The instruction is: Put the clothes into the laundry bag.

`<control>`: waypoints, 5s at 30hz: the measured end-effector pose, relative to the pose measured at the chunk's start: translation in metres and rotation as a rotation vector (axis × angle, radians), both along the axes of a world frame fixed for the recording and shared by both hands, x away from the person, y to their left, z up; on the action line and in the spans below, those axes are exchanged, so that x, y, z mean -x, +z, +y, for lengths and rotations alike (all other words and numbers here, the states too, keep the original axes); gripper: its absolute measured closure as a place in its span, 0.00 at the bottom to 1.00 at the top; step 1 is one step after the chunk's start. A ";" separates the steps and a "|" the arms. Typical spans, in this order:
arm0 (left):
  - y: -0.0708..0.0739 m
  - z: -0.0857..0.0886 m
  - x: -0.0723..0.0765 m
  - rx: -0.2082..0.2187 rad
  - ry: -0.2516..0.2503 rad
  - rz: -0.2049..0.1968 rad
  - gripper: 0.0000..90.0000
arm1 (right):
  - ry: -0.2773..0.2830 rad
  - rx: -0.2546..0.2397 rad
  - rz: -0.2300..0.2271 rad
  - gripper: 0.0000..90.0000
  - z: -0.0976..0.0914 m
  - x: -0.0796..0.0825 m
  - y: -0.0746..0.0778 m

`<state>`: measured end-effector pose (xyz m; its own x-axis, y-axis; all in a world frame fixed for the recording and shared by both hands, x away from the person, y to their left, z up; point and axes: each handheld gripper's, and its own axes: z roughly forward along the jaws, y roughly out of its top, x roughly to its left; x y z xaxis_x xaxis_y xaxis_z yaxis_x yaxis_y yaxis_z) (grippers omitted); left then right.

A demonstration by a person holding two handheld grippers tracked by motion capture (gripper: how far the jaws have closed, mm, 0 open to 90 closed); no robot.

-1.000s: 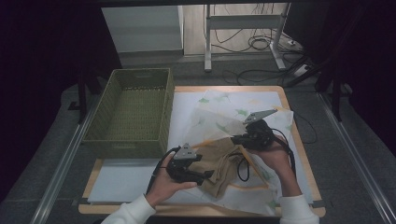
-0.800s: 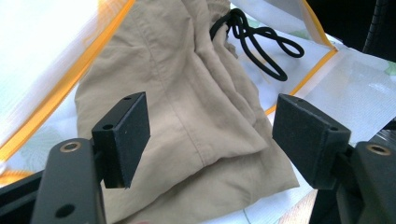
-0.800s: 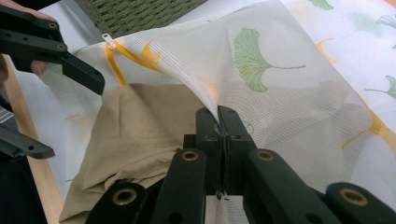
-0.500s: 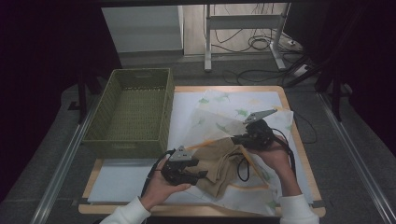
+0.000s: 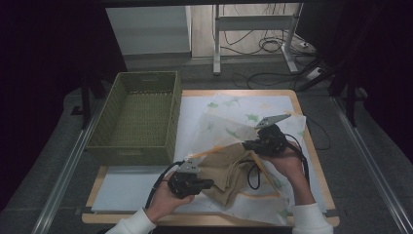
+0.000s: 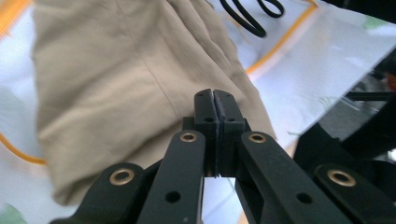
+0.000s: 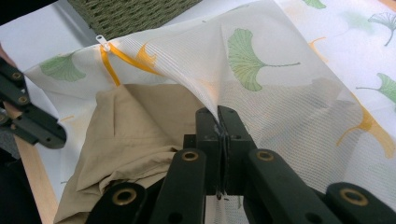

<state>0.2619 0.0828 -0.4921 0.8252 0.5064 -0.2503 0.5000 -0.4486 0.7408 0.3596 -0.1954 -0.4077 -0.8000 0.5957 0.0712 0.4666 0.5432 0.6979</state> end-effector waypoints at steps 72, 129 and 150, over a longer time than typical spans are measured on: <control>-0.033 -0.089 -0.047 -0.151 0.035 -0.002 1.00 | 0.028 0.014 0.039 0.97 0.005 0.002 -0.002; -0.036 -0.088 -0.023 -0.130 -0.076 -0.061 1.00 | 0.023 0.004 0.022 0.97 0.002 0.003 0.001; -0.039 -0.109 -0.045 -0.161 0.022 -0.136 1.00 | 0.028 0.008 0.023 0.97 0.002 0.003 0.000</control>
